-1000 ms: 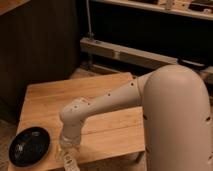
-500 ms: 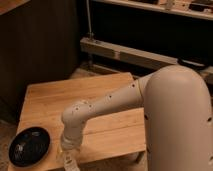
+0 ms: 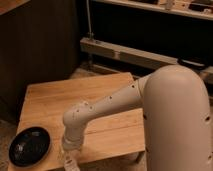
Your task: Place the bottle in the ceramic bowl
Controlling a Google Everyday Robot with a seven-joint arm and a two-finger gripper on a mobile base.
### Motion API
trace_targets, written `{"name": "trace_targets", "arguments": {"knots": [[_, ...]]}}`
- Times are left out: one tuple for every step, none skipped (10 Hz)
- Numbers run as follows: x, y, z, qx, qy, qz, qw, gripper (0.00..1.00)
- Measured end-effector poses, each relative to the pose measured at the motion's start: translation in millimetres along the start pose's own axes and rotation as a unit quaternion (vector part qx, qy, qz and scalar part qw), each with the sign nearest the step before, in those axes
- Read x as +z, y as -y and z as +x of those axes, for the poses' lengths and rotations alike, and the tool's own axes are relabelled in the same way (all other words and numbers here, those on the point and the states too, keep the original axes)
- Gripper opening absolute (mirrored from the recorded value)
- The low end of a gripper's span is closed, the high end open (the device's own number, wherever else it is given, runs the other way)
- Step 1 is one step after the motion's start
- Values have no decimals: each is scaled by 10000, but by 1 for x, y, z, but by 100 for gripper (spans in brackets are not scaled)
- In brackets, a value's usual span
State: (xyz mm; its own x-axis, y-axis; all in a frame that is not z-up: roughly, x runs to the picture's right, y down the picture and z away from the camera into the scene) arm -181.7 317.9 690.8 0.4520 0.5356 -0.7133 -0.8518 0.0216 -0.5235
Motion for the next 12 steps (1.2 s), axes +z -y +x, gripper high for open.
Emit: {"name": "trace_targets", "arguments": {"knots": [[1, 1, -1, -8, -1, 24, 10000, 65], [2, 2, -2, -13, -14, 55, 10000, 65], [4, 4, -3, -6, -30, 100, 9999, 65], [8, 7, -4, 9, -79, 189, 9998, 65], [16, 11, -5, 25, -179, 300, 9994, 63], [25, 15, -6, 38, -281, 481, 9984, 57], [34, 17, -6, 89, -492, 699, 9963, 47], [40, 18, -8, 148, -615, 773, 9950, 36], [37, 20, -8, 136, -594, 783, 9951, 25], [35, 20, -9, 129, -588, 790, 9951, 16], [34, 20, -9, 121, -582, 788, 9951, 7], [34, 20, -9, 117, -582, 788, 9951, 1]]}}
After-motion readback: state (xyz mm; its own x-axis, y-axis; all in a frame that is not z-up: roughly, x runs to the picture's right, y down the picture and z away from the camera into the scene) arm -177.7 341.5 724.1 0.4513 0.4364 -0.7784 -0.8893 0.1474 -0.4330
